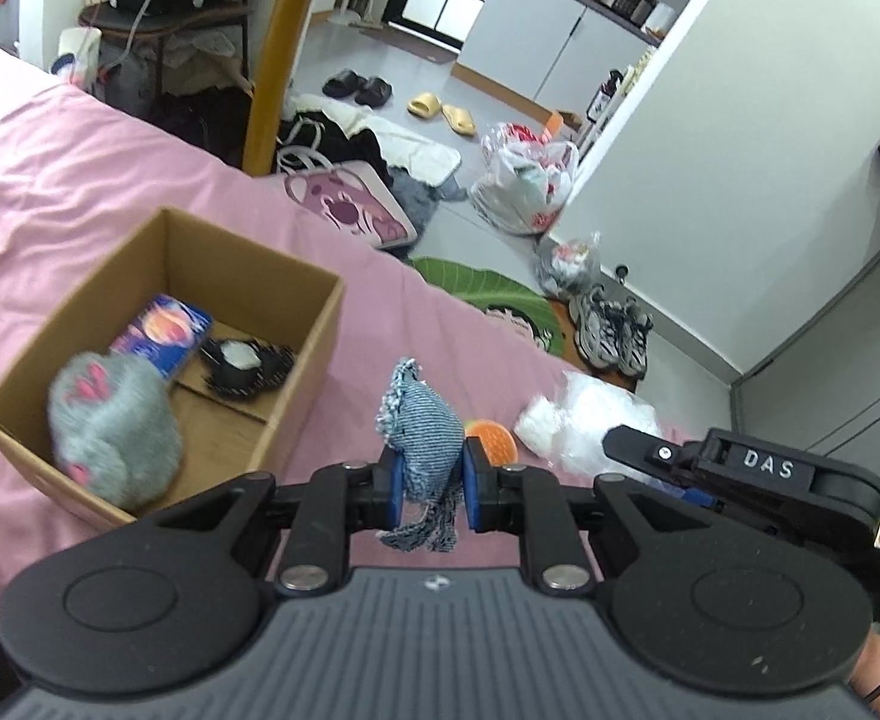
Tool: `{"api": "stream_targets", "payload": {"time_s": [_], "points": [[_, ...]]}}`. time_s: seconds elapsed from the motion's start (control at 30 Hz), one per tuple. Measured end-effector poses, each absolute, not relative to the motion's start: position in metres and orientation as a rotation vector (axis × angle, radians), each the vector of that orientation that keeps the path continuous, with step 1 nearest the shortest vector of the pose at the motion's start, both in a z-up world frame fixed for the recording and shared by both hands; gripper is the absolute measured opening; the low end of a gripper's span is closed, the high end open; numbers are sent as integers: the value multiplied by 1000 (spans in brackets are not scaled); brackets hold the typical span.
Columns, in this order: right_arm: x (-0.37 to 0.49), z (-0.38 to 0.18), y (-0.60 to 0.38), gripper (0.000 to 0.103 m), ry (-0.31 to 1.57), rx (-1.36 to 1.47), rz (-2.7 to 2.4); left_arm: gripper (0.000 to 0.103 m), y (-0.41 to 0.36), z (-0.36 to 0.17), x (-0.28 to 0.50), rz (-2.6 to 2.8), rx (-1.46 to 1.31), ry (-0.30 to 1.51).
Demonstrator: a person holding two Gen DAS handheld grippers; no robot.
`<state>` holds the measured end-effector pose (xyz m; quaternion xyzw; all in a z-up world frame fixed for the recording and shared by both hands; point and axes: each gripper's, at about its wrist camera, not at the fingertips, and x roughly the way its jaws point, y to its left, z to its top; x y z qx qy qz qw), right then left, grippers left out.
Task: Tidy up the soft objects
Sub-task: 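Carry the grey pad and plastic bag over the box with both tools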
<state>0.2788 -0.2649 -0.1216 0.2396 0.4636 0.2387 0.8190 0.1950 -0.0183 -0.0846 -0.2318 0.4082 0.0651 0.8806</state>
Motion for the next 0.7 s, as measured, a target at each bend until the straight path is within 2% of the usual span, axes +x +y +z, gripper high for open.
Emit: {"api": "stream_targets", "payload": {"time_s": [0.33,0.7], "points": [[264,-99,-249,30,944,495,568,18,17,-65,182,178,-487,809],[250,-86,-220,30,933,454,607,18,51,-74,170,216,-521,814]]}}
